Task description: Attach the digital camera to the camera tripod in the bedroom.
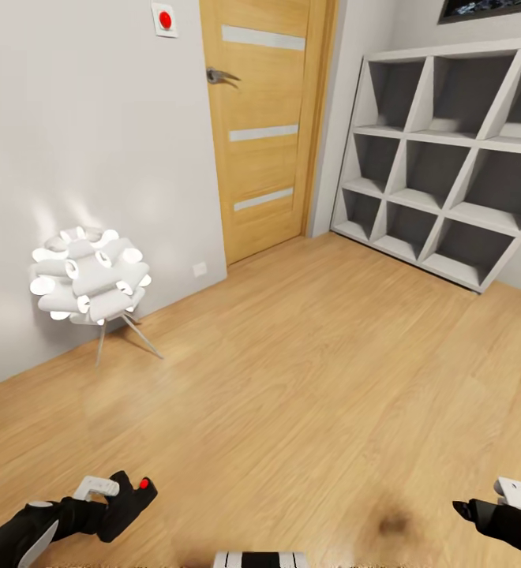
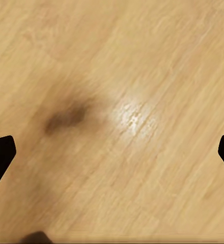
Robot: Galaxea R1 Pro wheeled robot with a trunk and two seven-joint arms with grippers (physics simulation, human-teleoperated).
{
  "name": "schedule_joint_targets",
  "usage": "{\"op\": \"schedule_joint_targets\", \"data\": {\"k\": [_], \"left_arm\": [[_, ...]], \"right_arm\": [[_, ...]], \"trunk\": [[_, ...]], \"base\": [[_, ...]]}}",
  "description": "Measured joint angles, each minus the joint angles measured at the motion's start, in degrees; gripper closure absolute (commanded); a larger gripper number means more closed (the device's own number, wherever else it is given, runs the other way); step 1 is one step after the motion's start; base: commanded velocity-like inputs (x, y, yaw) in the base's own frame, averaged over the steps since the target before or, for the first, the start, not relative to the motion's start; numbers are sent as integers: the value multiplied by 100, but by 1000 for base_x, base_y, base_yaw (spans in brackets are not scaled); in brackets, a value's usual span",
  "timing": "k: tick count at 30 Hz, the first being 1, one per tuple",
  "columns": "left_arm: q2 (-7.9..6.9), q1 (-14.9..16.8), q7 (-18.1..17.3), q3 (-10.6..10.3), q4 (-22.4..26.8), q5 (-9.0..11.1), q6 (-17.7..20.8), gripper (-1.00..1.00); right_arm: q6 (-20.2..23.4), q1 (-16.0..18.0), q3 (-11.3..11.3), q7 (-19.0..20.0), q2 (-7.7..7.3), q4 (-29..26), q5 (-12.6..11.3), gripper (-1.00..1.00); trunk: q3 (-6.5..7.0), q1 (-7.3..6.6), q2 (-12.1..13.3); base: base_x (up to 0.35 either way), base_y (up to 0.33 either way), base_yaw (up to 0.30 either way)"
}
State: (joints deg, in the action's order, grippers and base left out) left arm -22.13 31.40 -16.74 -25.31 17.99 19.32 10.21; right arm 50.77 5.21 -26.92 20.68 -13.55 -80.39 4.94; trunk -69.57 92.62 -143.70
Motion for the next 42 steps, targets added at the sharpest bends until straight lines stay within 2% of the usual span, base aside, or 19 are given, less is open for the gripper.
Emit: {"op": "schedule_joint_targets", "data": {"k": [5,10,14,18,22,23,24,28,33,38,42], "left_arm": [[0,191,-4,1,1,-68,49,-100],[20,336,-55,23,-1,-280,172,-100],[8,384,-61,76,-5,-342,433,-100],[-8,417,101,123,-4,-380,642,-100],[11,462,239,129,18,-426,601,-100],[18,500,279,135,34,-425,431,-100],[32,540,353,159,46,-406,-80,-100],[30,564,660,208,7,-419,-848,-100],[-5,544,800,199,-2,-469,-1096,-100],[-31,525,866,206,-7,-669,-1279,-100],[-83,485,867,219,-10,-742,-1514,-100]], "right_arm": [[-5,-4,0,10,15,33,9,-100],[-18,-8,0,14,50,60,27,-100],[-22,-12,0,15,87,68,33,-100],[-31,-14,0,15,113,58,43,-100],[-26,-14,9,6,120,9,47,-100],[-5,-9,12,3,121,-25,43,-100],[23,18,15,2,122,-163,19,-100],[63,59,15,7,125,-486,-12,-100],[79,93,40,9,139,-625,-29,-100],[98,252,207,10,231,-747,-41,-100],[382,437,282,16,306,-1019,-117,-100]], "trunk": [[-111,13,-7],[-112,13,-7],[-112,13,-7],[-111,13,-7],[-112,13,-7],[-111,13,-7],[-111,12,-7],[-112,13,-7],[-112,13,-7],[-112,13,-7],[-112,13,-7]], "base": [[0,0,0],[0,0,0],[0,0,0],[0,0,0],[0,0,0],[0,0,0],[0,0,0],[0,0,0],[0,0,0],[0,0,0],[0,0,0]]}}
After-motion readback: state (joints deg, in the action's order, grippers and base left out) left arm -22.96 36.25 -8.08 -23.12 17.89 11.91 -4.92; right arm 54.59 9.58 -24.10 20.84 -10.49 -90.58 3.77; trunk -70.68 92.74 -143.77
